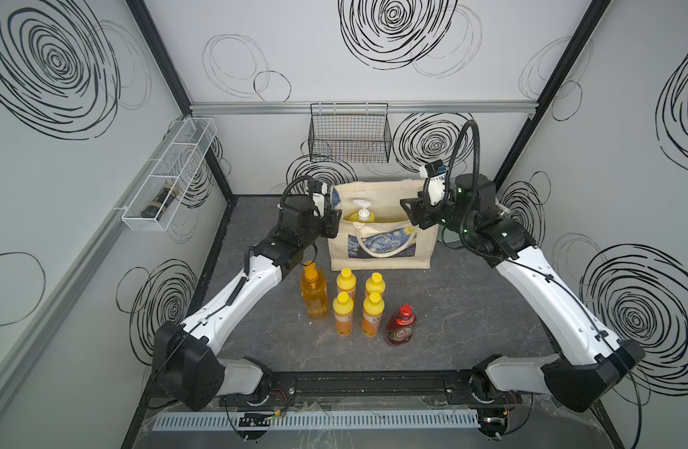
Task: Pack dish soap into the shopping bag
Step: Adjust the shopping bag at the center of the board.
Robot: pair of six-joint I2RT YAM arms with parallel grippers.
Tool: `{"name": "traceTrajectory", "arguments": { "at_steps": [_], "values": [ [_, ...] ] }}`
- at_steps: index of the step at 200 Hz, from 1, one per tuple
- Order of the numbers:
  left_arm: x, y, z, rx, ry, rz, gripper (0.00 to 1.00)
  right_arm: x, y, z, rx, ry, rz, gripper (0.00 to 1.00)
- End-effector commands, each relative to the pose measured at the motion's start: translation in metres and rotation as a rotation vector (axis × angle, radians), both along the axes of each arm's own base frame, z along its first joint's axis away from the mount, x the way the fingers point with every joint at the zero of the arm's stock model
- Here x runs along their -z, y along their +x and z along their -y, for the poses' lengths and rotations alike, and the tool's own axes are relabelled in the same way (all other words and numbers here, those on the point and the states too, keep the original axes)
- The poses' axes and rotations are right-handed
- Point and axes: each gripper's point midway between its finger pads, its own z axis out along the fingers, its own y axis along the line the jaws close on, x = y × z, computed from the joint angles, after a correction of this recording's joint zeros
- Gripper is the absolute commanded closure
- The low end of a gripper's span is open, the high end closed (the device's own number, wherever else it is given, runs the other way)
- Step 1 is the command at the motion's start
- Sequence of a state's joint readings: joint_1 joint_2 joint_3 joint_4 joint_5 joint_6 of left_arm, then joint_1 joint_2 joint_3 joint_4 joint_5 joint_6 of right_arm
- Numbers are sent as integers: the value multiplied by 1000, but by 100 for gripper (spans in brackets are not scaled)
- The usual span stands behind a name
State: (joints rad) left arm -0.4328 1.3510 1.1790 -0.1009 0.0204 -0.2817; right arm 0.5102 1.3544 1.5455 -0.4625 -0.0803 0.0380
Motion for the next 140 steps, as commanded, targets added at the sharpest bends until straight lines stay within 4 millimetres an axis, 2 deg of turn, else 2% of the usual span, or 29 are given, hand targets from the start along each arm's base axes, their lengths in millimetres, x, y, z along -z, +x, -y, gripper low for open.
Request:
{"name": "traceTrajectory", "arguments": {
  "at_steps": [1,24,35,76,93,117,140],
  "values": [
    [10,-4,3,-3,-6,-1,57,24,14,-25,-57,-40,-54,36],
    [20,-7,3,-3,2,-11,59,38,31,-43,-86,-51,-88,36],
    [18,-8,1,-14,1,4,58,44,36,-51,-103,-59,-104,36],
    [-27,-12,-7,-45,-79,140,33,76,45,-74,-153,-128,-144,32],
    [-38,-6,-5,-36,-94,162,28,83,53,-80,-156,-131,-153,31],
    [-27,4,3,-16,-81,139,29,99,62,-90,-174,-152,-197,29],
    [-11,9,6,-15,-63,108,28,119,54,-92,-167,-211,-255,26]
  ]
}}
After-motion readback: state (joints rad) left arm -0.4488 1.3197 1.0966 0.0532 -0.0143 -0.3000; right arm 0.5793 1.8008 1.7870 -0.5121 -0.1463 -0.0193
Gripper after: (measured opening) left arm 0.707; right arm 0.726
